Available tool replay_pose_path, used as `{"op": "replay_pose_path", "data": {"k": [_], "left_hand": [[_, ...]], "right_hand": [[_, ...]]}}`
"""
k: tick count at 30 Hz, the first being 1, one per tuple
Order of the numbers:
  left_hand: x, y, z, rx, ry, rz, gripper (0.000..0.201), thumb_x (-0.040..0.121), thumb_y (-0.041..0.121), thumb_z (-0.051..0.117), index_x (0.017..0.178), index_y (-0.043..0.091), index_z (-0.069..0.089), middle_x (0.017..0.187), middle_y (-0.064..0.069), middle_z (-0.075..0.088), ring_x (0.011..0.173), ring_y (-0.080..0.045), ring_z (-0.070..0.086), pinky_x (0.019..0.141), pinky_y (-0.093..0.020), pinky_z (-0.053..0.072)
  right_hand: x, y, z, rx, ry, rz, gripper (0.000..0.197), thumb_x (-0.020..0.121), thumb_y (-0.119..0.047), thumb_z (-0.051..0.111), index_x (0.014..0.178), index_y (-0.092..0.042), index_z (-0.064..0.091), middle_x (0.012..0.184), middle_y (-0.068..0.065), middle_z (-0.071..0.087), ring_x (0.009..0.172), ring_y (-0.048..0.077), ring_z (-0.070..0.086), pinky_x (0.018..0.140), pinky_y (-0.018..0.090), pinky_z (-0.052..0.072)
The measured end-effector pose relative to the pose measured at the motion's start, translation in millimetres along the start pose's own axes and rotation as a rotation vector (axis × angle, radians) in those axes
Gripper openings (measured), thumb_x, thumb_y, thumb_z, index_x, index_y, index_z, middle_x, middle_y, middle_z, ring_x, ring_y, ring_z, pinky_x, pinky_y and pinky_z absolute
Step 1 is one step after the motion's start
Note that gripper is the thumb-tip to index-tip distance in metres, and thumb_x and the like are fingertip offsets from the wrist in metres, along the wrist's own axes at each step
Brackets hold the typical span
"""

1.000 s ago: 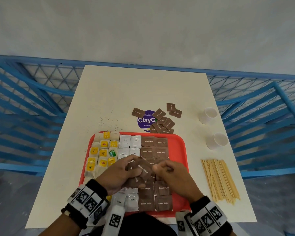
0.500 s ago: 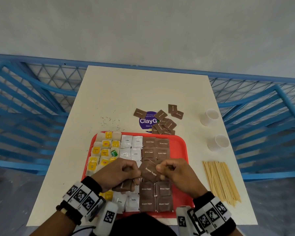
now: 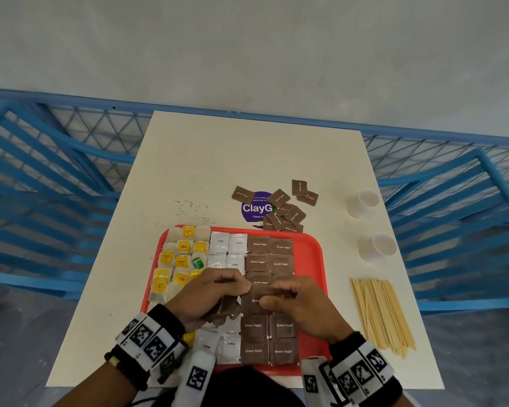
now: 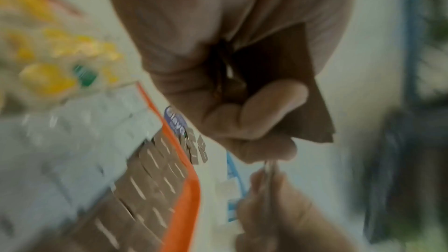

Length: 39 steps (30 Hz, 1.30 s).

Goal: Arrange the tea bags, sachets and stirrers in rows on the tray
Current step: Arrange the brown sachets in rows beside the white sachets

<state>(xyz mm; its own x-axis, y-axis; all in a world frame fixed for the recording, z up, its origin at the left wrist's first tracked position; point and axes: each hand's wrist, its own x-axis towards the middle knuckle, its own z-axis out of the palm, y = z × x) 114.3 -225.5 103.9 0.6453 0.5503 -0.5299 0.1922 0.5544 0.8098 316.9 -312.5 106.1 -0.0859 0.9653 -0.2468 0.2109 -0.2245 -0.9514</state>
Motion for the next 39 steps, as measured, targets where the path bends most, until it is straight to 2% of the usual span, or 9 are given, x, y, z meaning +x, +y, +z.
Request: {"op": "replay_pose_path", "data": {"k": [4, 10, 14, 18, 22, 28, 33, 37, 39], "left_hand": [[1.5, -5.7, -3.3, -0.185, -0.012, -0.082, 0.016, 0.083, 0.016, 0.075, 0.077, 0.007, 0.064, 0.066, -0.014, 0.054, 0.042, -0.018, 0.056, 0.034, -0.015, 0.03], [-3.3, -17.4, -7.0, 0.195, -0.015, 0.025, 0.023, 0.086, 0.027, 0.073, 0.079, 0.005, 0.068, 0.051, -0.01, 0.052, 0.04, -0.017, 0.041, 0.041, -0.02, 0.033], [-3.4, -17.9, -10.1, 0.14, -0.07, 0.052, 0.018, 0.088, 0.02, 0.07, 0.077, 0.007, 0.067, 0.049, -0.006, 0.047, 0.037, -0.015, 0.038, 0.041, -0.019, 0.031], [-0.9, -18.7, -10.9, 0.27, -0.041, 0.054, 0.018, 0.089, 0.022, 0.072, 0.077, 0.009, 0.07, 0.053, -0.009, 0.056, 0.041, -0.017, 0.044, 0.044, -0.022, 0.035], [-0.9, -26.3, -9.7, 0.487, -0.063, 0.023, 0.016, 0.088, 0.023, 0.073, 0.079, 0.01, 0.073, 0.052, 0.005, 0.061, 0.04, -0.002, 0.047, 0.045, -0.014, 0.039], [-4.2, -42.2, -29.3, 0.273, 0.158, -0.085, 0.03, 0.091, 0.024, 0.07, 0.079, -0.004, 0.066, 0.061, -0.018, 0.062, 0.043, -0.018, 0.048, 0.042, -0.02, 0.037], [-2.9, -41.6, -29.1, 0.157, 0.195, -0.087, 0.029, 0.091, 0.023, 0.067, 0.079, -0.002, 0.066, 0.065, -0.016, 0.063, 0.048, -0.02, 0.053, 0.042, -0.023, 0.04], [-3.2, -40.6, -26.3, 0.13, 0.167, -0.084, 0.026, 0.092, 0.028, 0.065, 0.08, 0.004, 0.066, 0.078, -0.013, 0.068, 0.066, -0.03, 0.062, 0.044, -0.023, 0.042], [-3.4, -38.3, -22.9, 0.086, 0.158, -0.091, 0.029, 0.09, 0.032, 0.065, 0.085, 0.003, 0.065, 0.08, -0.011, 0.069, 0.071, -0.03, 0.062, 0.045, -0.024, 0.044]], "right_hand": [[1.9, -3.0, -0.4, 0.057, -0.025, 0.021, 0.007, 0.087, -0.013, 0.072, 0.092, -0.013, 0.077, 0.083, -0.008, 0.075, 0.078, 0.006, 0.069, 0.07, 0.018, 0.051], [1.7, 5.8, -1.4, 0.007, 0.045, 0.089, 0.038, 0.097, -0.036, 0.054, 0.066, -0.021, 0.069, 0.059, 0.004, 0.06, 0.053, 0.012, 0.053, 0.056, 0.025, 0.042], [-1.0, 8.8, 0.1, 0.252, 0.029, 0.205, 0.05, 0.093, -0.04, 0.057, 0.073, 0.005, 0.066, 0.065, 0.009, 0.063, 0.053, 0.016, 0.053, 0.052, 0.025, 0.037], [-2.8, 9.2, -0.6, 0.206, 0.023, 0.181, 0.032, 0.092, -0.03, 0.062, 0.08, -0.002, 0.07, 0.061, 0.001, 0.063, 0.051, 0.01, 0.053, 0.05, 0.019, 0.041], [3.1, 20.2, -4.6, -0.004, 0.08, 0.171, 0.008, 0.084, -0.013, 0.075, 0.088, -0.006, 0.075, 0.074, 0.001, 0.07, 0.057, 0.002, 0.057, 0.057, 0.016, 0.046], [7.4, 65.7, 11.4, -0.477, -0.139, 0.227, 0.016, 0.089, 0.0, 0.06, 0.085, -0.004, 0.075, 0.07, -0.016, 0.064, 0.055, -0.008, 0.058, 0.058, 0.004, 0.041], [5.7, 90.9, 31.9, -0.498, -0.19, 0.303, 0.019, 0.084, 0.003, 0.057, 0.084, -0.008, 0.073, 0.065, -0.017, 0.062, 0.059, -0.008, 0.06, 0.065, 0.012, 0.047], [8.1, 93.4, 39.4, -0.58, -0.169, 0.316, 0.003, 0.079, -0.009, 0.07, 0.077, -0.011, 0.071, 0.062, -0.016, 0.06, 0.06, -0.008, 0.056, 0.069, 0.019, 0.051], [6.3, 95.0, 40.4, -0.615, -0.123, 0.353, 0.011, 0.081, -0.016, 0.07, 0.071, -0.017, 0.064, 0.064, -0.011, 0.064, 0.064, -0.007, 0.059, 0.07, 0.026, 0.053]]}}
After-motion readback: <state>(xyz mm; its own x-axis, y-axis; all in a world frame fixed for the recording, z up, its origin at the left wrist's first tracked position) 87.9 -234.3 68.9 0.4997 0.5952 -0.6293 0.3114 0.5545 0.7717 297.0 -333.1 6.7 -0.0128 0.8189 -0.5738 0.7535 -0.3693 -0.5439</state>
